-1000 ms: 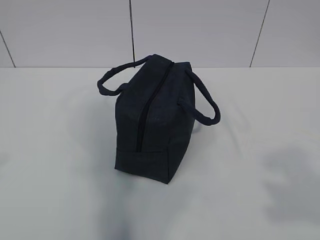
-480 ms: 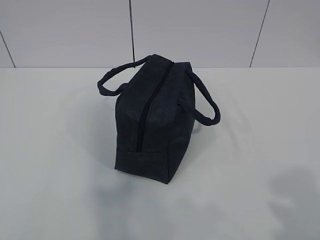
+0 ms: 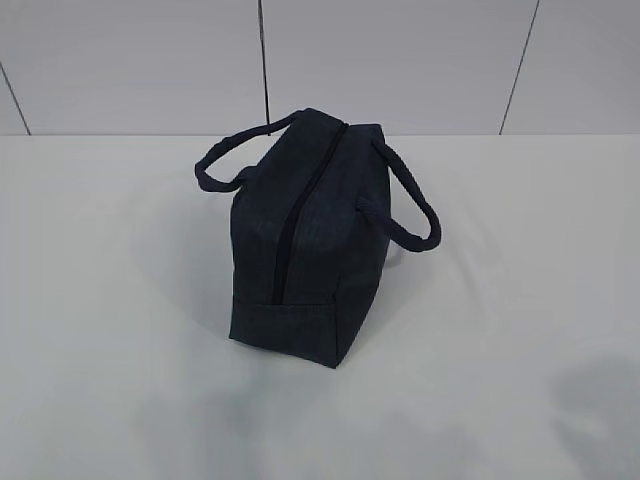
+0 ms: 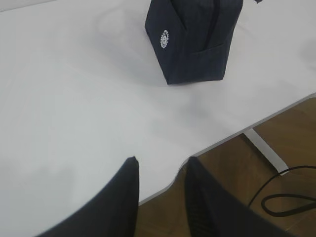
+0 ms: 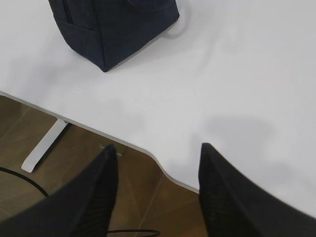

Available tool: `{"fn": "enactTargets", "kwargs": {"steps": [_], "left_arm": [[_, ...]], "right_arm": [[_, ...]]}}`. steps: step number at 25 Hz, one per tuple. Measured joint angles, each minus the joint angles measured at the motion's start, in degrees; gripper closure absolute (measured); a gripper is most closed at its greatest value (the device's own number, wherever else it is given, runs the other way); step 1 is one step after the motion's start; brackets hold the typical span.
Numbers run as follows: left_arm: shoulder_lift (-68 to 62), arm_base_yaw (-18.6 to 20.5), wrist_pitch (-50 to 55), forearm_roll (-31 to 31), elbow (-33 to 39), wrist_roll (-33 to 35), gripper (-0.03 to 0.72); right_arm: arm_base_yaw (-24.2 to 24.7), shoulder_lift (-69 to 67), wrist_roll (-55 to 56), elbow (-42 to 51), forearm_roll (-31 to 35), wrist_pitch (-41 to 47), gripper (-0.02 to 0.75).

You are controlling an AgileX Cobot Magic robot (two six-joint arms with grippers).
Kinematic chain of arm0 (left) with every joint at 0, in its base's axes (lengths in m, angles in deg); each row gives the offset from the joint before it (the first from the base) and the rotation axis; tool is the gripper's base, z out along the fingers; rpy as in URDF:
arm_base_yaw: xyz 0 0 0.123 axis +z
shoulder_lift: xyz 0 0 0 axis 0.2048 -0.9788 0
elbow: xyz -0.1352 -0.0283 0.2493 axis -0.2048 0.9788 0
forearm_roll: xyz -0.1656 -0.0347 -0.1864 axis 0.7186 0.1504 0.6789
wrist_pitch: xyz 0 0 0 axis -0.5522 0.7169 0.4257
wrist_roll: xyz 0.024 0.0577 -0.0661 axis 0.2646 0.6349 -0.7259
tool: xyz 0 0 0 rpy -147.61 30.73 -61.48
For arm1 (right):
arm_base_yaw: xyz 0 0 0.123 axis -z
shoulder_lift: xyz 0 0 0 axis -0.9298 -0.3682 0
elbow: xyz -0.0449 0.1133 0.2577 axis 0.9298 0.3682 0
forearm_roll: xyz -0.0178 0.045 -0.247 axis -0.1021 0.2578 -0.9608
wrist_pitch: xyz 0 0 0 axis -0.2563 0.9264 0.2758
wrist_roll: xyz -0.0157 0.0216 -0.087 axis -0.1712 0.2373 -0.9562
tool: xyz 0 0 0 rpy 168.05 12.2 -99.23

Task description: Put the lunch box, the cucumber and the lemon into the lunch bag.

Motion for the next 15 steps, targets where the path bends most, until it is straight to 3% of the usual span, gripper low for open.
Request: {"fn": "enactTargets", "kwargs": {"steps": [15], "left_arm": [[0.0, 0.0, -0.4, -1.9, 0.0, 0.1, 0.459]], "right_arm": [[0.0, 2.0, -0.4, 0.9, -1.4, 0.8, 0.342]]}}
